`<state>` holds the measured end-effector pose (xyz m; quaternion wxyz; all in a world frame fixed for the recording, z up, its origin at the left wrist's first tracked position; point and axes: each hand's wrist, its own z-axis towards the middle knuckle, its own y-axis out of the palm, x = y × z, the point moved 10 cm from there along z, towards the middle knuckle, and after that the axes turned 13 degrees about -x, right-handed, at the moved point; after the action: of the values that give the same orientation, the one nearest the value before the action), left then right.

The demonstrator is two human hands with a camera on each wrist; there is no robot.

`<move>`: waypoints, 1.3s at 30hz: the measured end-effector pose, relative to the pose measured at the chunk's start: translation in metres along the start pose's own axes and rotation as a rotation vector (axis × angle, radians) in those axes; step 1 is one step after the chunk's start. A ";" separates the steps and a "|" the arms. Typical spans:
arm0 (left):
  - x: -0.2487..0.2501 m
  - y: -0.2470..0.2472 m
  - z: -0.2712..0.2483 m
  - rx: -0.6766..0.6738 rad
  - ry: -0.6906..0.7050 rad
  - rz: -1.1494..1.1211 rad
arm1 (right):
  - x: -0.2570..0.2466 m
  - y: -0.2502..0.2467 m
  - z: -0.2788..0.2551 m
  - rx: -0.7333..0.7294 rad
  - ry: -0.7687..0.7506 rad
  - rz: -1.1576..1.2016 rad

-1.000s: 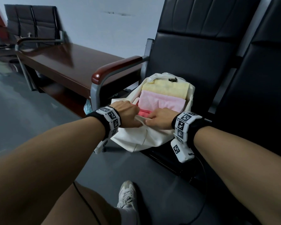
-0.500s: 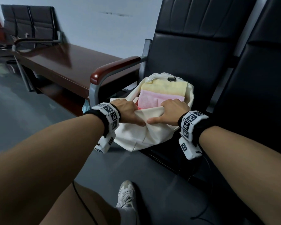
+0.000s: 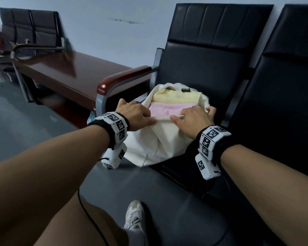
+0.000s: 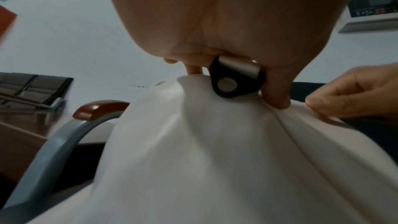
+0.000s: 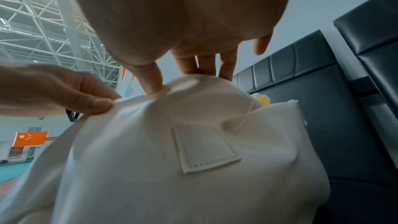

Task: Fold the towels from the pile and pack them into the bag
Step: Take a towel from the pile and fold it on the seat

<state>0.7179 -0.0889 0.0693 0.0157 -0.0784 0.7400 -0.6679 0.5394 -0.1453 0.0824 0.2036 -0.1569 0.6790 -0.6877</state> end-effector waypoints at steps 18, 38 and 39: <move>0.049 -0.059 0.103 -0.042 -0.087 -0.031 | -0.010 -0.004 0.096 -0.288 -0.176 0.155; 0.052 -0.006 0.221 -0.674 -0.116 -0.272 | 0.084 -0.035 0.164 -0.611 0.386 0.434; 0.053 -0.009 0.219 -0.686 -0.099 -0.309 | 0.081 -0.039 0.162 -0.619 0.403 0.441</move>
<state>0.6948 -0.3129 0.0585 -0.0764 -0.2220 0.8984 -0.3712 0.5464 -0.3268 0.1212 0.1524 0.0759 0.8967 -0.4086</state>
